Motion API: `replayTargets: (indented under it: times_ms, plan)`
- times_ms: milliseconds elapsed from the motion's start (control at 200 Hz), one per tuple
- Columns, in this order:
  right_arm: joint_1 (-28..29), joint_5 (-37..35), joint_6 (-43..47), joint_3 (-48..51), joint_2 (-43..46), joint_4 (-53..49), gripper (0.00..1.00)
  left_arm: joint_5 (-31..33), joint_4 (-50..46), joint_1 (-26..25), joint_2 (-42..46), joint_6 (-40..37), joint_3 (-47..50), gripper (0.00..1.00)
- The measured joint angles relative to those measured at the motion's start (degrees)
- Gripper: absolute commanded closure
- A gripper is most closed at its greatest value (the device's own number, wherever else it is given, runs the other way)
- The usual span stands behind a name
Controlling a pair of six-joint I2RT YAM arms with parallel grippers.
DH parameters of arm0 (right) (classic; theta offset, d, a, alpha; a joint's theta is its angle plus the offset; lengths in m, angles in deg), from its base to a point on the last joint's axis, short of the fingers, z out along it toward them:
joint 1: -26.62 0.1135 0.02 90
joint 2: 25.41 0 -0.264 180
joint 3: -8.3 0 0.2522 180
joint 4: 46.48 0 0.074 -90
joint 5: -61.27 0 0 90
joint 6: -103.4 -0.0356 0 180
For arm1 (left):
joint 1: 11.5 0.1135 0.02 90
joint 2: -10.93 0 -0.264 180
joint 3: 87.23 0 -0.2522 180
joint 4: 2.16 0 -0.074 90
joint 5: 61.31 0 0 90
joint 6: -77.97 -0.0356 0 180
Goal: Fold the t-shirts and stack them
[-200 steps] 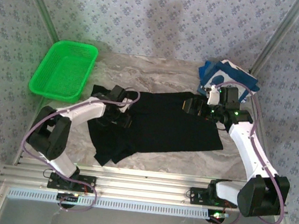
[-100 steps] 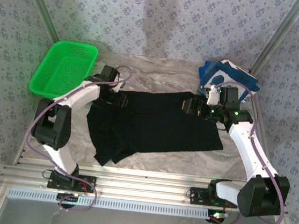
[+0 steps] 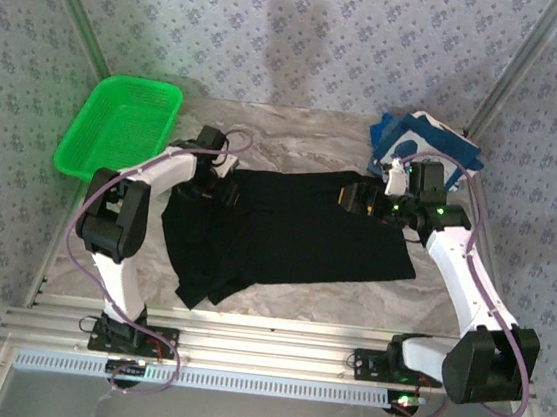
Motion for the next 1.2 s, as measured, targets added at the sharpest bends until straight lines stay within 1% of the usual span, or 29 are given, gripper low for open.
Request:
replayTargets:
  times_ms: [70, 310, 355, 485, 540, 635, 800, 909, 1069, 1139, 1199]
  plan:
    - [0.0, -0.02, 0.0, 0.0, 0.0, 0.0, 0.0, 0.0, -0.02, -0.02, -0.39, 0.0, -0.52, 0.5]
    - [0.0, 0.0, 0.02, 0.0, 0.0, 0.0, 0.0, 0.28, -1.36, -0.48, -4.26, 0.09, -2.71, 0.6]
    - [0.0, -0.02, 0.02, 0.0, -0.02, -0.02, 0.0, 0.44, -1.6, -0.55, -4.63, 0.33, -2.71, 0.63]
    - [0.0, 0.0, 0.04, 0.0, -0.02, -0.2, 0.0, 0.66, -2.23, -0.57, -4.79, 0.57, -2.8, 0.78]
    - [0.0, 0.0, 0.04, 0.0, -0.02, -0.2, 0.0, 0.63, -2.47, -0.72, -4.79, 0.57, -3.02, 0.82]
    - [0.0, 0.0, 0.04, 0.0, -0.02, -0.2, 0.0, 0.81, -2.67, -1.53, -4.79, 0.83, -3.69, 0.87]
    - [-0.02, 0.0, 0.02, 0.0, -0.02, -0.2, 0.0, 1.11, -2.84, -4.59, -4.76, 0.94, -4.02, 0.95]
    - [-0.02, -0.02, 0.02, 0.0, -0.02, -0.2, 0.0, 1.68, -2.67, -6.47, -3.85, 0.85, -3.02, 0.97]
    - [-0.02, -0.02, 0.02, 0.0, -0.02, -0.2, 0.0, 3.04, -2.54, -9.49, 0.2, 0.85, 0.37, 0.96]
    - [-0.02, -0.02, 0.02, 0.0, -0.02, -0.2, 0.0, 3.08, -2.36, -10.82, 2.43, 0.85, 2.19, 0.94]
    - [-0.02, -0.02, 0.0, 0.0, -0.02, -0.17, 0.0, 2.99, -2.34, -11.87, 4.0, 0.63, 3.63, 0.9]
